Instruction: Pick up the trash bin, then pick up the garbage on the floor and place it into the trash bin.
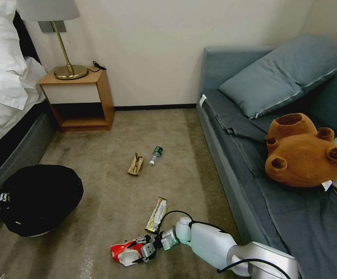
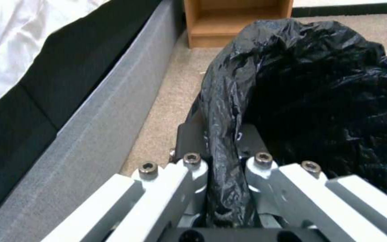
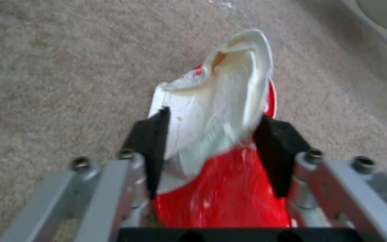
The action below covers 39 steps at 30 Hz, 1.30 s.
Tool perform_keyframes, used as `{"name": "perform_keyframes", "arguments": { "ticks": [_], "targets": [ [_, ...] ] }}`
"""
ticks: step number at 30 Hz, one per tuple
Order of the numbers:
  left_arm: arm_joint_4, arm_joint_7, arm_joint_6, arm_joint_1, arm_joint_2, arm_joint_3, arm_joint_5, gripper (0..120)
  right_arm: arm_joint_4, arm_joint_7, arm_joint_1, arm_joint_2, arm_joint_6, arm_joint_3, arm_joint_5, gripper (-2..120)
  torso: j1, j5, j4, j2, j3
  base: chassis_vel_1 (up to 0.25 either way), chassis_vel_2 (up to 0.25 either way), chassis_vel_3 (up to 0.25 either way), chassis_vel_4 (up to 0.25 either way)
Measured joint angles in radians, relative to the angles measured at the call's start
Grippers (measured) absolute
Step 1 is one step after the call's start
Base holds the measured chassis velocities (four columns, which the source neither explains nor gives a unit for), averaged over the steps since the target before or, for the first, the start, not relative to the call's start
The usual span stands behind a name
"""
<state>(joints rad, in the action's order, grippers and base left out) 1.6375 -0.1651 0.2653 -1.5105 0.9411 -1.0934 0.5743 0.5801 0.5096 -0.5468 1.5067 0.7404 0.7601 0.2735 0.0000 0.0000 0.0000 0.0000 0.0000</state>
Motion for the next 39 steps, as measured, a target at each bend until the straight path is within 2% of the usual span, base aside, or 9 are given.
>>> {"name": "perform_keyframes", "arguments": {
  "ticks": [5, 9, 12, 14, 22, 30, 32, 37, 39],
  "targets": [
    [-0.002, -0.002, -0.001, 0.001, -0.001, 0.000, 0.001, 5, -0.010, 0.000, 0.000, 0.009, 0.002, -0.001, -0.008, 25, 0.000, 0.0000, 0.0000, 0.000, 0.000, 0.000, 0.000, 0.000, 0.000],
    [-0.002, -0.002, -0.001, 0.000, -0.001, 0.001, 0.001, 5, -0.009, 0.001, 0.001, 0.009, 0.002, -0.002, -0.018, 17, 0.000, 0.0000, 0.0000, 0.000, 0.000, 0.000, 0.000, 0.000, 0.000],
    [-0.005, -0.003, -0.001, 0.000, -0.006, 0.003, 0.000, 5, -0.006, 0.003, 0.001, 0.009, 0.002, -0.009, -0.032, 2, 0.000, 0.0000, 0.0000, 0.000, 0.000, 0.000, 0.000, 0.000, 0.000],
    [-0.006, -0.003, -0.001, 0.001, -0.007, 0.003, 0.000, 5, -0.002, 0.004, 0.001, 0.008, 0.003, -0.015, -0.034, 0, 0.000, 0.0001, 0.0000, 0.000, 0.000, 0.000, 0.000, 0.000, 0.000],
    [-0.006, -0.003, -0.002, 0.000, 0.000, 0.004, -0.003, 5, 0.034, 0.010, 0.007, -0.016, 0.005, -0.034, -0.053, 0, 0.000, 0.0001, 0.0000, 0.000, 0.000, 0.000, 0.000, 0.000, 0.000],
    [0.003, -0.003, -0.002, 0.002, 0.006, 0.019, -0.007, 5, 0.151, 0.027, 0.038, -0.075, -0.009, -0.079, -0.127, 0, 0.000, 0.0002, 0.0000, 0.000, 0.000, 0.000, 0.000, 0.000, 0.000],
    [0.005, -0.003, -0.002, 0.006, 0.005, 0.029, -0.008, 5, 0.237, 0.028, 0.074, -0.116, -0.035, -0.069, -0.199, 0, 0.000, 0.0002, 0.0000, 0.000, 0.000, 0.000, 0.000, 0.000, 0.000],
    [0.012, -0.004, 0.000, 0.013, 0.005, 0.048, -0.010, 5, 0.338, 0.032, 0.153, -0.155, -0.061, -0.058, -0.268, 0, 0.000, 0.0003, -0.0001, 0.000, 0.000, 0.000, 0.000, 0.000, 0.000],
    [0.020, -0.004, 0.002, 0.020, 0.010, 0.067, -0.011, 5, 0.378, 0.033, 0.248, -0.171, -0.074, -0.037, -0.315, 0, 0.000, 0.0002, 0.0000, 0.000, 0.000, 0.000, 0.000, 0.000, 0.000]
  ]
}}
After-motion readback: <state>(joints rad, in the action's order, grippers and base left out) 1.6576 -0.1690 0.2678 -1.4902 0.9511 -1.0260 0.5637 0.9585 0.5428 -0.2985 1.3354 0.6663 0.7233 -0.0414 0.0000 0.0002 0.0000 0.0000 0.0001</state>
